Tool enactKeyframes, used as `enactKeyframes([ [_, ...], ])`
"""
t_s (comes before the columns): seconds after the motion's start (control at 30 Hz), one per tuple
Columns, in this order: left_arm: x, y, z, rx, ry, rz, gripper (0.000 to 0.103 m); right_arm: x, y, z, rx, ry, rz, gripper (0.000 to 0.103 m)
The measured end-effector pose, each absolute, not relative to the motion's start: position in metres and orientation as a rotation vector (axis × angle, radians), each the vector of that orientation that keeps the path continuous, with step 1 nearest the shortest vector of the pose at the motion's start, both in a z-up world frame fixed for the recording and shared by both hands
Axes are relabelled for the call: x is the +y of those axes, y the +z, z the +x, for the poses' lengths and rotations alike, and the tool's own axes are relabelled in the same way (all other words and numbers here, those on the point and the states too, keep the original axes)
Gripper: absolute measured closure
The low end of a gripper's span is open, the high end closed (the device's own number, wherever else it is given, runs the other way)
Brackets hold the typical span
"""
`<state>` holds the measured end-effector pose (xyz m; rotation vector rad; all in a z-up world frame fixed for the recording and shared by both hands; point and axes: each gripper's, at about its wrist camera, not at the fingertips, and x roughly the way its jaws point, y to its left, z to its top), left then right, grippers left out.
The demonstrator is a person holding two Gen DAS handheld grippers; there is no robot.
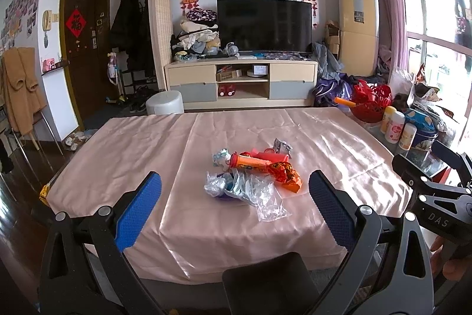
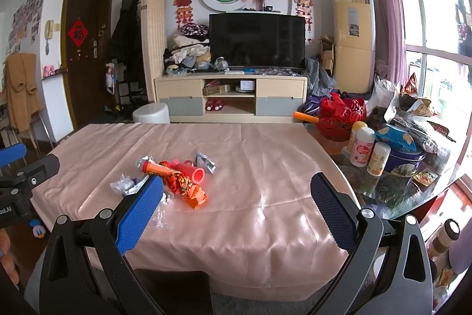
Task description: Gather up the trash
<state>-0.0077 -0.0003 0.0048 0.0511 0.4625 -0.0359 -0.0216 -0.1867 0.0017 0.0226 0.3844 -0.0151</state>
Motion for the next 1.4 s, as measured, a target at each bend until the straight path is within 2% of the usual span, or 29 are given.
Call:
enactKeyframes([
  [1.03,0.004,0.010,-0.006,0.457,-0.039,0.046,0.008,-0.182,-0.003,-0.016,0.390,-0.007,0.018,0.003],
  [1.4,0.015,0.000,0.009,0.482,-0.022,0.040,0.008,-0.185,-0.001,-0.019,0.282,-0.040,0.032,0.003],
])
